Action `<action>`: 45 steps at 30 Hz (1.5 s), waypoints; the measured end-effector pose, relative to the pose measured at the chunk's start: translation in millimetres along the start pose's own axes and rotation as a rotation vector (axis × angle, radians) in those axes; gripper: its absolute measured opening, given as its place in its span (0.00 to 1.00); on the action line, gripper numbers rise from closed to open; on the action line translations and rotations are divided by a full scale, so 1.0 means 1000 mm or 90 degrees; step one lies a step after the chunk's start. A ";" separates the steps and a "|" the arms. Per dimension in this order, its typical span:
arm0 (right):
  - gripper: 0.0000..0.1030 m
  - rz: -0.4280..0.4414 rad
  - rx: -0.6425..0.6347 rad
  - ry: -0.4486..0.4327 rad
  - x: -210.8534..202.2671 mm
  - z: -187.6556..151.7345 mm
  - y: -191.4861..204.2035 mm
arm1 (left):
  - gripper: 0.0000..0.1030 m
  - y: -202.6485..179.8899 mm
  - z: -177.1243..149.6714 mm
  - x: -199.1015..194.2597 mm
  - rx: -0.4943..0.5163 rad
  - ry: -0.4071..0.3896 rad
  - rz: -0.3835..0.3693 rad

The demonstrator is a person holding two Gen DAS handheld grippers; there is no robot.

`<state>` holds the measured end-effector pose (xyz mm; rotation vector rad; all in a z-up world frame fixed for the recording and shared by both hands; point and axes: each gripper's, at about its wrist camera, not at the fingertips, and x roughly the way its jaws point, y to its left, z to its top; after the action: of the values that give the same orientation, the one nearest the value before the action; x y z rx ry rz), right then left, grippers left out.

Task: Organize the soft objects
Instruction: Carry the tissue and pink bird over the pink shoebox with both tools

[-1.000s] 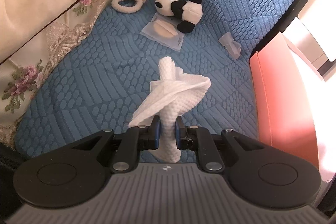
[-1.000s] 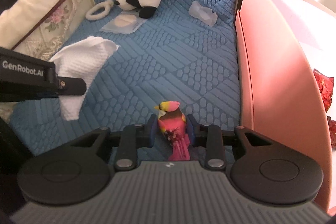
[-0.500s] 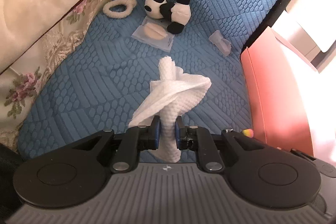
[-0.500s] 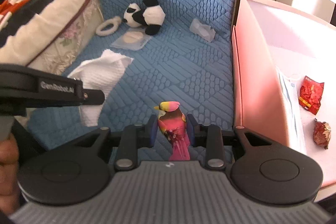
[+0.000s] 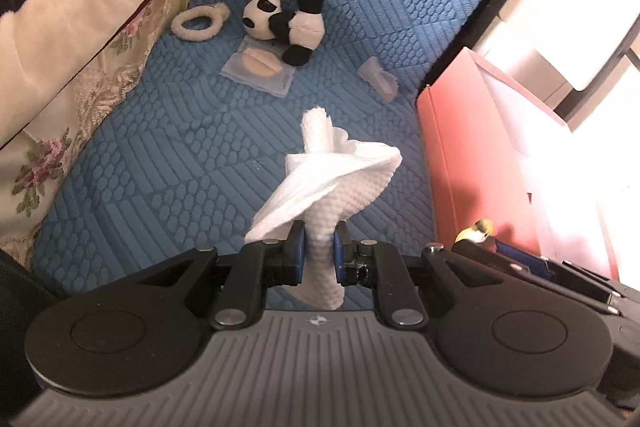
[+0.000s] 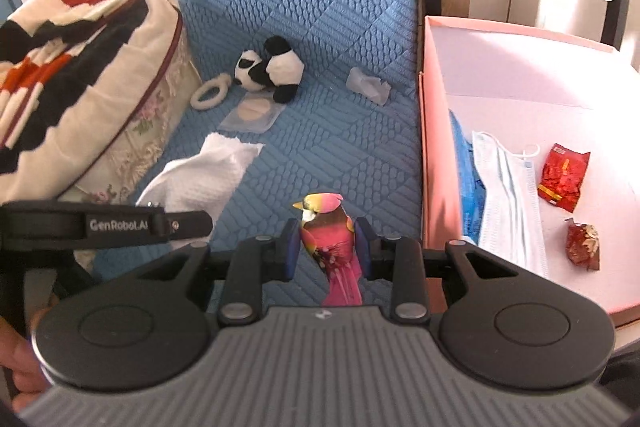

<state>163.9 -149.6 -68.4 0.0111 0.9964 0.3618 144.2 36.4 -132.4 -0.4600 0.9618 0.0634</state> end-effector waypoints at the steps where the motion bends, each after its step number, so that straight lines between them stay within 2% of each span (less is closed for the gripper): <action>1: 0.32 0.001 0.004 -0.001 -0.003 0.001 -0.002 | 0.17 -0.002 -0.001 -0.004 -0.002 -0.004 -0.002; 19: 0.32 0.017 0.036 -0.053 -0.053 0.020 -0.032 | 0.17 -0.057 0.007 -0.047 0.056 -0.048 -0.019; 32: 0.32 0.018 0.016 -0.104 -0.089 0.053 -0.057 | 0.17 -0.116 0.024 -0.070 0.079 -0.094 -0.037; 45: 0.32 0.007 0.015 -0.150 -0.128 0.078 -0.104 | 0.17 -0.182 0.040 -0.078 0.087 -0.127 -0.067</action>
<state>195.5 -274.3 61.3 0.0787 0.7677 0.3511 176.2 -99.8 13.3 -0.3700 0.7400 -0.0509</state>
